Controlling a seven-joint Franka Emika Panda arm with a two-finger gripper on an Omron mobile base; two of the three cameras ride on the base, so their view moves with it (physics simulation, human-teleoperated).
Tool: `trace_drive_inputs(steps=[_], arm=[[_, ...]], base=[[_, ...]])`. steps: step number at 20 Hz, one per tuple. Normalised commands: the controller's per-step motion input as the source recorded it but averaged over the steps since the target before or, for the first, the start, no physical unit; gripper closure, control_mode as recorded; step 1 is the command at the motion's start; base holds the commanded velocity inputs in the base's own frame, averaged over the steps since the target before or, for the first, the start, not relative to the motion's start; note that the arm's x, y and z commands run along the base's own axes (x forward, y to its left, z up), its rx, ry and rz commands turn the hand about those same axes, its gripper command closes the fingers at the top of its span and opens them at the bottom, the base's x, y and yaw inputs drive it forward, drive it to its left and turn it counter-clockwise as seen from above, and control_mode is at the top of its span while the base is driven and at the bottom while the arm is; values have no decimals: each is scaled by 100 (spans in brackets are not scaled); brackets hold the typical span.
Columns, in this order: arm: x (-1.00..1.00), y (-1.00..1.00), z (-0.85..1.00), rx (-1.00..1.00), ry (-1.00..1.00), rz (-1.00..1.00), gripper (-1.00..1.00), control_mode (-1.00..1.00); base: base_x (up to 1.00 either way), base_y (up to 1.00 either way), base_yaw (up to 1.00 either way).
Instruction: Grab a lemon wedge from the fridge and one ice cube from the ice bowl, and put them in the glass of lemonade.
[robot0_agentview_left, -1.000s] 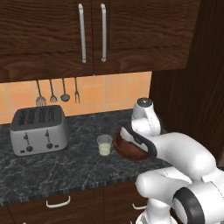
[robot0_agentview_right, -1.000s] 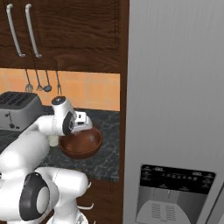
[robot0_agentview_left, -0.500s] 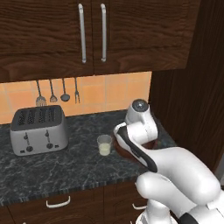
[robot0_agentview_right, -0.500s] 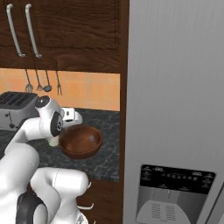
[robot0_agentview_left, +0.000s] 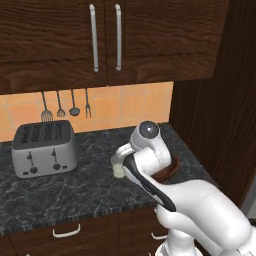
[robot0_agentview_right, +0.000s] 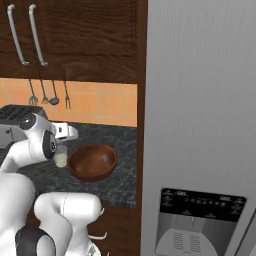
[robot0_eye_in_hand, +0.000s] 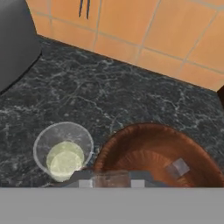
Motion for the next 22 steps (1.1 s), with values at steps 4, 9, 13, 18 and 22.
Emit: trace_drive_inputs(steps=[4, 9, 13, 18, 22], arm=[[-30, 18, 18, 21, 2, 14, 100, -100], [-7, 5, 2, 16, 41, 14, 100, -100], [3, 35, 1, -5, 28, 1, 100, -100], [27, 32, -24, -13, 13, 0, 100, -100], [12, 0, -31, -1, 0, -2, 100, -100]], base=[[0, 0, 0], [0, 0, 0], [0, 0, 0], [0, 0, 0], [0, 0, 0]])
